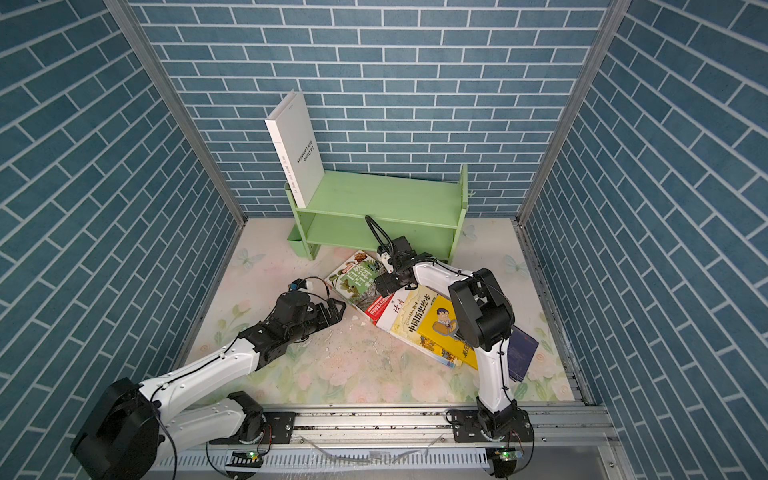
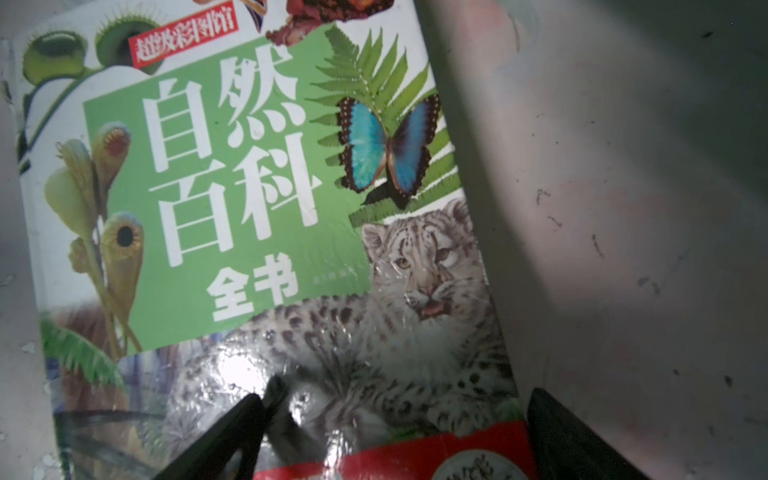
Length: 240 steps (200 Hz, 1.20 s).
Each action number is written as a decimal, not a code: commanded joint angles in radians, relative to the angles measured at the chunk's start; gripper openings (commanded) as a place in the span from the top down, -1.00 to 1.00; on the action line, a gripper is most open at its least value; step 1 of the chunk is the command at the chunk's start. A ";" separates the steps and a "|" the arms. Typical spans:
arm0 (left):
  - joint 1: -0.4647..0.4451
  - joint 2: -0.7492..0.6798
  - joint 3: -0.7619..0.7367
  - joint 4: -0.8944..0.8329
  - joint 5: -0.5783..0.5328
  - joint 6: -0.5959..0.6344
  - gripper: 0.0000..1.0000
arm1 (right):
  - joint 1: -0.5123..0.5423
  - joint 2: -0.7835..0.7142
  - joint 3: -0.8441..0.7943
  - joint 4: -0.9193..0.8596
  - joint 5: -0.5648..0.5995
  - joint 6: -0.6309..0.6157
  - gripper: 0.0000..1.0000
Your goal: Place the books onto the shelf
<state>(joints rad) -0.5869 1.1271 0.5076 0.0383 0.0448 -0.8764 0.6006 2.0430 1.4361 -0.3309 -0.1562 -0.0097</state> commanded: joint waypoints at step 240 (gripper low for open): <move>0.207 -0.188 -0.142 -0.241 0.047 -0.231 -0.99 | 0.220 0.012 0.117 0.024 -0.131 0.424 -0.76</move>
<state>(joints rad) -0.4286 0.9184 0.3855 -0.1329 0.0021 -1.1332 0.8108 2.1185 1.5471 -0.3408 -0.2581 0.2619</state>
